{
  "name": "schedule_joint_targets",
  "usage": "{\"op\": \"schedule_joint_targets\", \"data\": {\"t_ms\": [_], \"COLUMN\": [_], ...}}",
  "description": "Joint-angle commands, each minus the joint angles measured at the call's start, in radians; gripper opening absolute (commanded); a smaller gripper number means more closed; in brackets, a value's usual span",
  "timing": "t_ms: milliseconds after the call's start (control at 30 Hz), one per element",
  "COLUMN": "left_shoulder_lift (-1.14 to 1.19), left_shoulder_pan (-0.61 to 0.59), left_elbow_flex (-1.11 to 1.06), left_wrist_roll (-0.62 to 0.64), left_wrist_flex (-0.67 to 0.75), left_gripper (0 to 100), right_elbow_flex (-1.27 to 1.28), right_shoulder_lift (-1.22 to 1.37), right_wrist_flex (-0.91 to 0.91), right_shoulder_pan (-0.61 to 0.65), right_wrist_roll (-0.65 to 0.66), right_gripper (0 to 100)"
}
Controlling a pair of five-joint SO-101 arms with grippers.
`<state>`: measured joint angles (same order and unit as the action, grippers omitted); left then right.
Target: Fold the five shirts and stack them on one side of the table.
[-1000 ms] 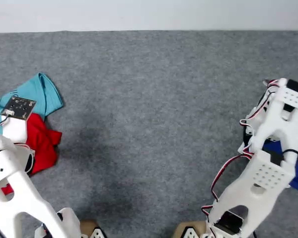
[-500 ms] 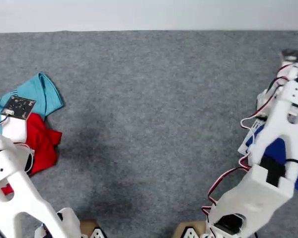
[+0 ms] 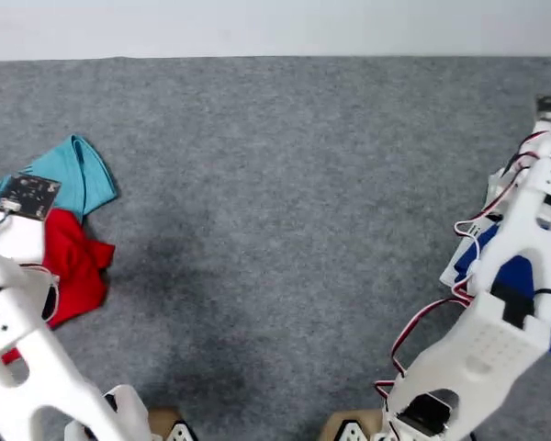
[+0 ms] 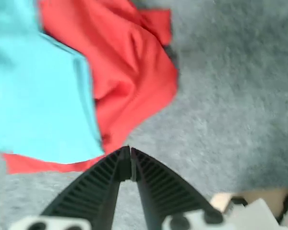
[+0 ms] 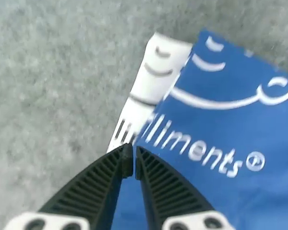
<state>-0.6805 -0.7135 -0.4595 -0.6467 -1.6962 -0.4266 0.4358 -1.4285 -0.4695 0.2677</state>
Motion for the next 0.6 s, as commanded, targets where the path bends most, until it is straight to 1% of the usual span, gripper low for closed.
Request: {"op": "schedule_joint_targets", "data": {"t_ms": [0,167,233,367,467,567], "left_shoulder_lift": [-0.064,-0.066,-0.064,-0.06,0.002,0.121], "left_shoulder_pan": [0.003,-0.015,-0.048,-0.114,-0.172,-0.21], "left_elbow_flex": [0.073,0.073,0.077,0.07,0.068,0.074], "left_wrist_roll": [0.048,0.046,0.037,-0.091,-0.19,-0.264], "left_wrist_flex": [-0.018,-0.055,-0.043,0.031,0.123,0.184], "left_gripper": [1,10,13,20,21,21], "right_elbow_flex": [-0.006,-0.006,0.002,0.092,0.19,0.293], "right_shoulder_lift": [-0.133,-0.174,-0.18,-0.254,-0.328,-0.409], "right_wrist_flex": [-0.104,-0.328,-0.372,-0.369,-0.369,-0.369], "right_shoulder_pan": [0.053,0.139,0.162,0.166,0.168,0.16], "right_wrist_roll": [-0.006,-0.006,-0.006,-0.006,-0.006,-0.006], "right_gripper": [0.9,0.9,0.9,0.9,0.9,0.9]}}
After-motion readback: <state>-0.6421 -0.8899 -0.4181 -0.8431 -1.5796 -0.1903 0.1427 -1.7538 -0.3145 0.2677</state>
